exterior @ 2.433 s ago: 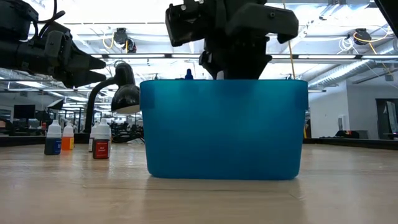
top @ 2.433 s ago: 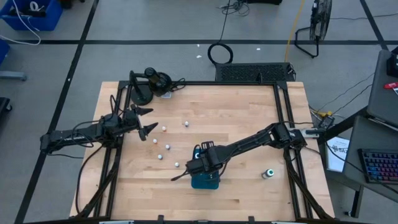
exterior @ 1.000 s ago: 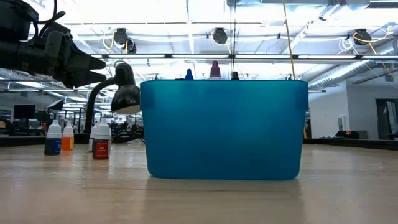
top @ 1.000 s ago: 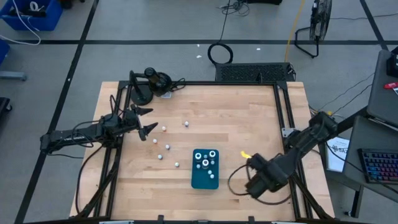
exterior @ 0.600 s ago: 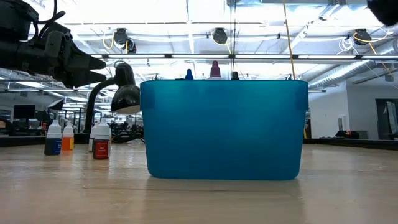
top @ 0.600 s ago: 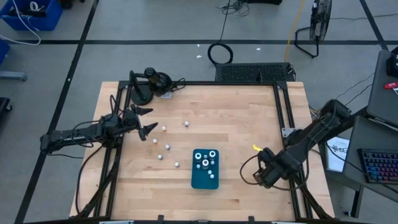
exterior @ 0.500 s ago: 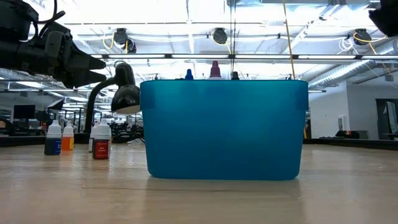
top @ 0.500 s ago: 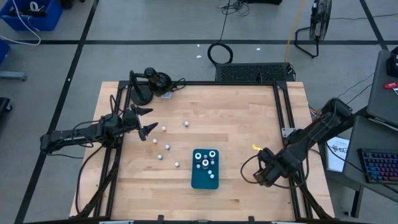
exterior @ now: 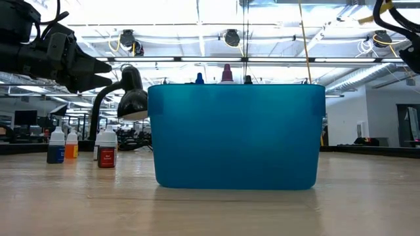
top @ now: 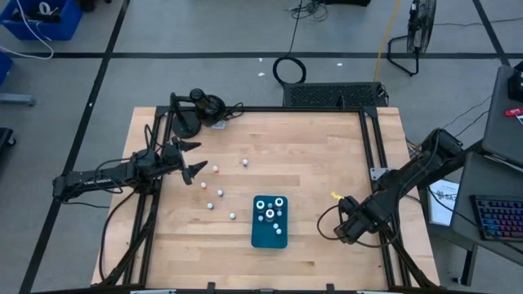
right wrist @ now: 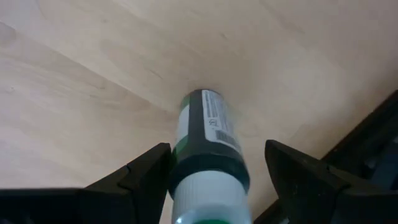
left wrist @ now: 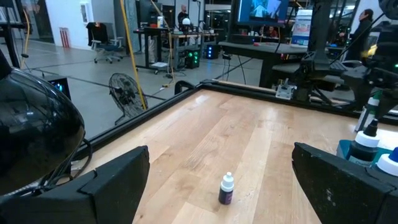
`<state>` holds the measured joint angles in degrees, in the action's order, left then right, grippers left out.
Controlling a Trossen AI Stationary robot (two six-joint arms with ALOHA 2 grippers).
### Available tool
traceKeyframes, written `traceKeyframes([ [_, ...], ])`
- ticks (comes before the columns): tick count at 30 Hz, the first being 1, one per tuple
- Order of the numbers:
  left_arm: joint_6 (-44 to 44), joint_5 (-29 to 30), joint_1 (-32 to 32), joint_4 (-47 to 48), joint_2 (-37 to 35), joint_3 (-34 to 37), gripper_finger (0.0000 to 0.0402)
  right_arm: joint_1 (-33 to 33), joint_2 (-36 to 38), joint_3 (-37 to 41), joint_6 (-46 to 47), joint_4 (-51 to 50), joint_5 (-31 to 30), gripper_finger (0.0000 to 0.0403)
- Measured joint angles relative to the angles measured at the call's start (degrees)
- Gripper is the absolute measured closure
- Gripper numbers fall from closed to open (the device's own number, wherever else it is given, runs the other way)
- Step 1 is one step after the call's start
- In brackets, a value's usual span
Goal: Pick & Place food coloring
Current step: Put the green big food coloring bottle into the blue bin
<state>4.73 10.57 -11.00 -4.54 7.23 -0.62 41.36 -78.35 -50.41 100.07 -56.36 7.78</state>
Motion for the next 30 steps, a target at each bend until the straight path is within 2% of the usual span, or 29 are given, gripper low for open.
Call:
traceKeyframes([
  [3,0.0,0.0,0.0,0.0,0.0,0.0,0.0011,0.0,0.0,0.0,-0.8,0.1,-0.1,0.0189],
  [8,0.0,0.0,0.0,0.0,0.0,0.0,0.0011,0.0,0.0,0.0,-4.6,2.3,-2.0,0.0273],
  [10,0.0,0.0,0.0,0.0,0.0,0.0,0.0011,0.0,0.1,0.0,-7.4,4.3,-5.0,0.0273],
  [13,0.0,0.0,0.0,0.0,0.0,0.0,0.0011,0.0,0.0,-0.1,-12.7,9.3,-13.0,0.0273],
  [17,0.0,0.0,0.0,0.0,0.0,0.0,0.0011,0.0,0.0,-0.1,-23.1,18.1,-24.1,0.0273],
  [20,0.0,0.0,0.0,0.0,0.0,0.0,0.0011,-0.5,0.0,-0.4,-33.1,26.2,-29.2,0.0273],
  [26,0.0,0.0,0.0,0.0,0.0,0.0,0.0011,-3.8,-0.2,-4.5,-56.3,43.8,-31.7,0.0273],
  [30,0.0,0.0,0.0,0.0,0.0,0.0,0.0011,-6.6,-2.5,-12.2,-67.6,42.1,-29.4,0.0273],
])
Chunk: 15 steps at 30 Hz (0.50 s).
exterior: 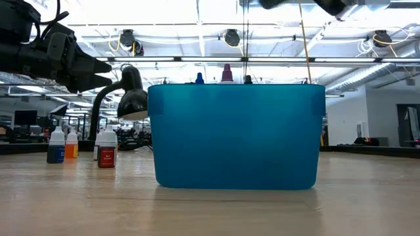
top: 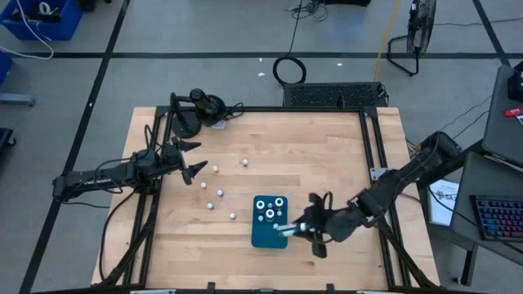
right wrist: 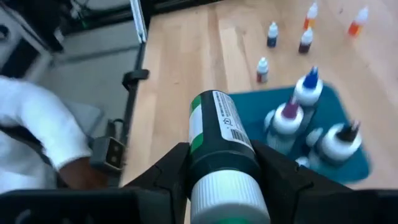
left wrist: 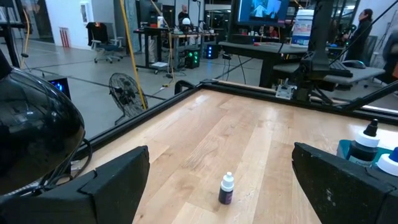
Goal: Pick & Place food coloring
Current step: Put the green big food coloring bottle into the blue bin
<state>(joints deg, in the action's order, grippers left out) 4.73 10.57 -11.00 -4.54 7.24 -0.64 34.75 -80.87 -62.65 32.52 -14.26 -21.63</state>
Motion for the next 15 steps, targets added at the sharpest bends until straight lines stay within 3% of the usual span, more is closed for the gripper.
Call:
traceKeyframes([
  [4,0.0,0.0,0.0,0.0,0.0,0.0,0.0011,-3.4,-6.2,-12.9,-4.7,-12.6,1.7,0.0273],
  [12,0.0,0.0,0.0,0.0,0.0,0.0,0.0011,-10.1,-26.0,-45.2,-10.1,-42.9,9.9,0.0273],
  [15,0.0,0.0,0.0,0.0,0.0,0.0,0.0011,-11.8,-32.2,-53.2,-10.0,-54.5,12.5,0.0273],
])
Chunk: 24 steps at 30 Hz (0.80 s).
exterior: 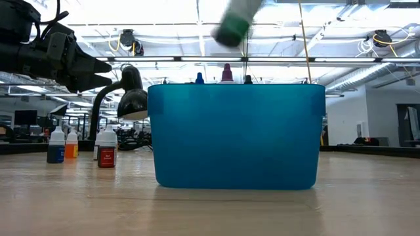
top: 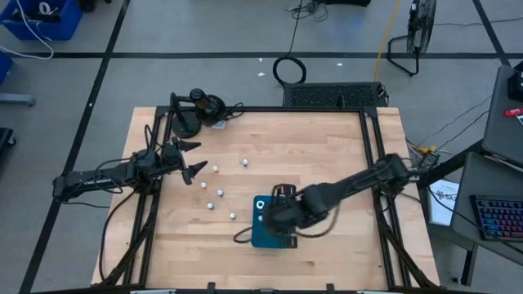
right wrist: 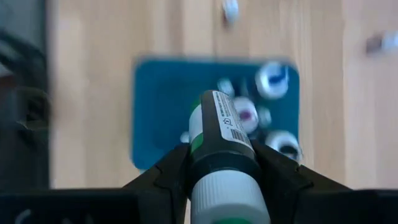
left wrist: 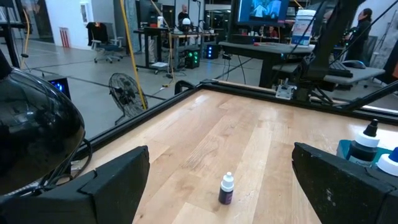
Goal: Pick & Place food coloring
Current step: Put the green big food coloring bottle into the blue bin
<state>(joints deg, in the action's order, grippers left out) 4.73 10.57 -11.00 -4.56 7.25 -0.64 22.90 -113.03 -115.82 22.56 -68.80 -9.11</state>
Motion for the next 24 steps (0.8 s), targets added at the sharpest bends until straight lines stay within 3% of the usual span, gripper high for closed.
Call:
traceKeyframes([
  [5,0.0,0.0,0.0,0.0,0.0,0.0,0.0011,-2.3,-3.2,-1.2,4.0,-9.4,3.2,0.0273],
  [24,0.0,0.0,0.0,0.0,0.0,0.0,0.0011,-4.1,-2.5,7.7,4.2,-2.9,9.4,0.0273],
])
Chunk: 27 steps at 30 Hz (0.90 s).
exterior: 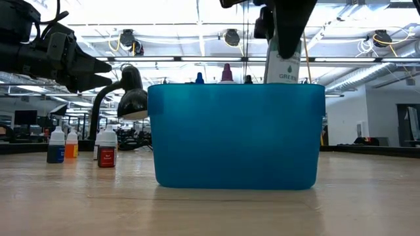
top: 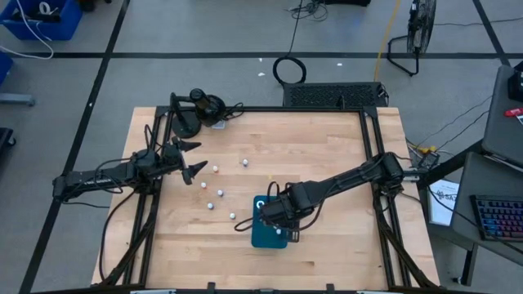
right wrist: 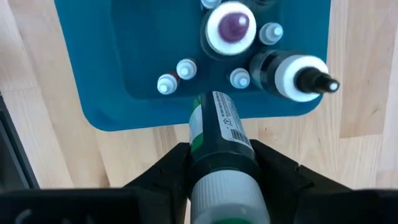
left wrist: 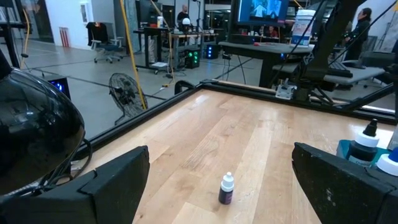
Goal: Pick & Place food coloring
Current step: Put the green big food coloring bottle into the blue bin
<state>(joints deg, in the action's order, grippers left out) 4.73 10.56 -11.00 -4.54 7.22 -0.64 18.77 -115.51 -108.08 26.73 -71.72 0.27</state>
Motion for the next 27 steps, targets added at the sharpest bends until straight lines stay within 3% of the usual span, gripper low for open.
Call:
traceKeyframes([
  [27,0.0,0.0,0.0,0.0,0.0,0.0,0.0011,0.0,-0.1,-2.4,-1.0,2.8,1.3,0.0273],
])
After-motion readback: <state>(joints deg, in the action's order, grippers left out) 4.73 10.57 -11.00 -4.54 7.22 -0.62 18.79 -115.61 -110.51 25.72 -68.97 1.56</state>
